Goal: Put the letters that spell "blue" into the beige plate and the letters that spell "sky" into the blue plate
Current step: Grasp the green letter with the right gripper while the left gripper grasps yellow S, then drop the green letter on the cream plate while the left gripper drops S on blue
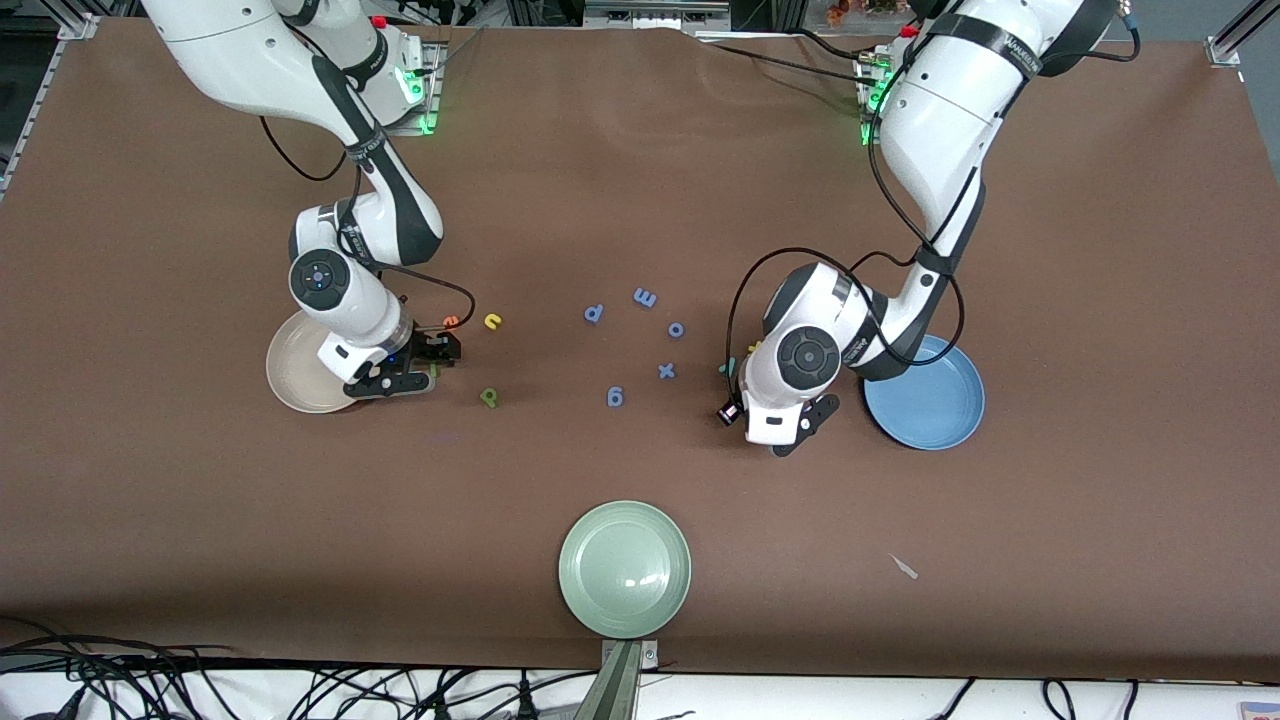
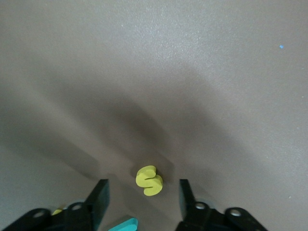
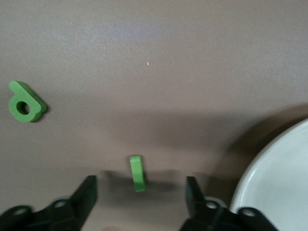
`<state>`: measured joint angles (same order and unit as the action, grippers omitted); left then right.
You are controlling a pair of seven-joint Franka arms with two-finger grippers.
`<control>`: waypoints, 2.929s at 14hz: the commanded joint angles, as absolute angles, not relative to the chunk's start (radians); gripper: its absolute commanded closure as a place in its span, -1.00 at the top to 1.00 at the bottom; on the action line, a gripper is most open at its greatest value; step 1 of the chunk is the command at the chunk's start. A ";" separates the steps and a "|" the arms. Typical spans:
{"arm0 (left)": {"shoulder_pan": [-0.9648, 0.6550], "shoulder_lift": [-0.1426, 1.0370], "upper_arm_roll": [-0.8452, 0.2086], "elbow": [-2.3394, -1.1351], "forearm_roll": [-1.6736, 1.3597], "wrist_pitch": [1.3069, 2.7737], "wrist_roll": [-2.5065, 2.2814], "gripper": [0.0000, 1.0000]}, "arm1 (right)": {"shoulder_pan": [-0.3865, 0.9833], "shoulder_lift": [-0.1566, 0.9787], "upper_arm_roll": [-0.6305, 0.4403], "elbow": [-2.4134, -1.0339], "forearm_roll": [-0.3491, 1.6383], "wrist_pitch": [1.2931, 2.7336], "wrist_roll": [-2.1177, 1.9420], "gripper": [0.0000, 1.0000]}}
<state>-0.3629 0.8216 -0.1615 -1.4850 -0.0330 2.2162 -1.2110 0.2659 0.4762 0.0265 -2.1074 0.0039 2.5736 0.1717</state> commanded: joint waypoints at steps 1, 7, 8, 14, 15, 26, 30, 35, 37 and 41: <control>-0.380 0.831 -0.156 -1.493 -0.026 2.240 -1.238 0.01 | 0.267 0.459 0.031 -2.135 0.009 2.595 0.166 0.19; -0.371 0.831 -0.156 -1.493 -0.025 2.264 -1.241 -0.93 | 0.267 0.483 0.029 -2.137 0.009 2.629 0.166 -0.44; -0.370 0.830 -0.156 -1.493 -0.025 2.264 -1.236 -0.95 | 0.267 0.489 0.031 -2.137 0.008 2.641 0.166 -0.46; -0.335 0.784 -0.147 -1.482 -0.025 2.246 -1.232 -0.96 | 0.267 0.473 0.031 -2.111 0.009 2.613 0.161 -1.00; -0.321 0.763 -0.147 -1.480 -0.025 2.220 -1.209 -0.96 | 0.265 0.466 0.029 -2.083 0.011 2.558 0.161 -1.00; -0.088 0.568 -0.152 -1.586 -0.023 1.888 -0.557 -0.82 | 0.252 0.422 -0.175 -1.979 0.018 2.203 -0.127 -0.97; -0.063 0.509 -0.150 -1.710 -0.023 1.893 -0.502 -0.82 | 0.235 0.431 -0.169 -1.976 0.021 2.185 -0.100 1.00; 0.012 0.526 -0.150 -1.813 0.005 1.997 -0.370 -0.77 | 0.247 0.377 -0.080 -1.976 0.021 2.137 0.136 1.00; 0.015 0.526 -0.150 -1.862 0.005 2.069 -0.370 -0.61 | 0.249 0.339 -0.043 -1.979 0.021 2.108 0.161 1.00; 0.040 0.540 -0.150 -1.856 0.005 2.080 -0.348 0.41 | 0.249 0.272 0.008 -2.069 0.015 2.179 0.212 1.00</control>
